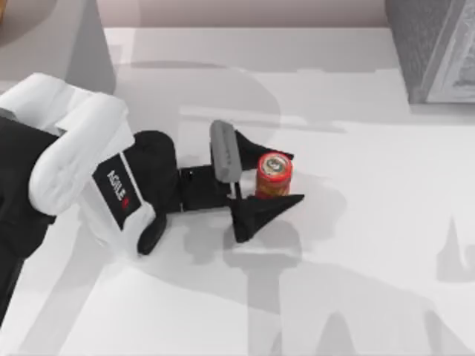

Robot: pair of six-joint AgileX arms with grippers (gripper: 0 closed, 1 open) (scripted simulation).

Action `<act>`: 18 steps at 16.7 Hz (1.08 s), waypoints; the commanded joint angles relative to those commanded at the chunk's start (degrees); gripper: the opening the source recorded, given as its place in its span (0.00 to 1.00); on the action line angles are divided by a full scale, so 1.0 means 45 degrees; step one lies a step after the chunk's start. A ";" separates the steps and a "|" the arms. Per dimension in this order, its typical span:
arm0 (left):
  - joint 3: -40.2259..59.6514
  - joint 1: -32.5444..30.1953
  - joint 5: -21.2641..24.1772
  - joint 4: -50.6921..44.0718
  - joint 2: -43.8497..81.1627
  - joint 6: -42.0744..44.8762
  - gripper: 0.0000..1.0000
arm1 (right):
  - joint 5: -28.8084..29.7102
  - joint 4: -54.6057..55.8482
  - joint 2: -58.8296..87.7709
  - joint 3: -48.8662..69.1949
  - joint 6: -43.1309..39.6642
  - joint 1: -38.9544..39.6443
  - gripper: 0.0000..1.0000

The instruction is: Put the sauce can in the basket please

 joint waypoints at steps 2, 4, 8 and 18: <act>0.0000 0.0000 0.0000 0.0000 0.0000 0.0000 0.40 | 0.0000 0.0000 0.0000 0.0000 0.0000 0.0000 1.00; 0.0000 0.0000 0.0000 0.0000 0.0000 0.0000 0.25 | 0.0000 0.0000 0.0000 0.0000 0.0000 0.0000 1.00; 0.0000 0.0000 0.0000 0.0000 0.0000 0.0000 0.00 | 0.0000 0.0000 0.0000 0.0000 0.0000 0.0000 1.00; -0.0148 0.0151 0.0125 -0.0074 -0.0161 -0.0034 0.00 | 0.0000 0.0000 0.0000 0.0000 0.0000 0.0000 1.00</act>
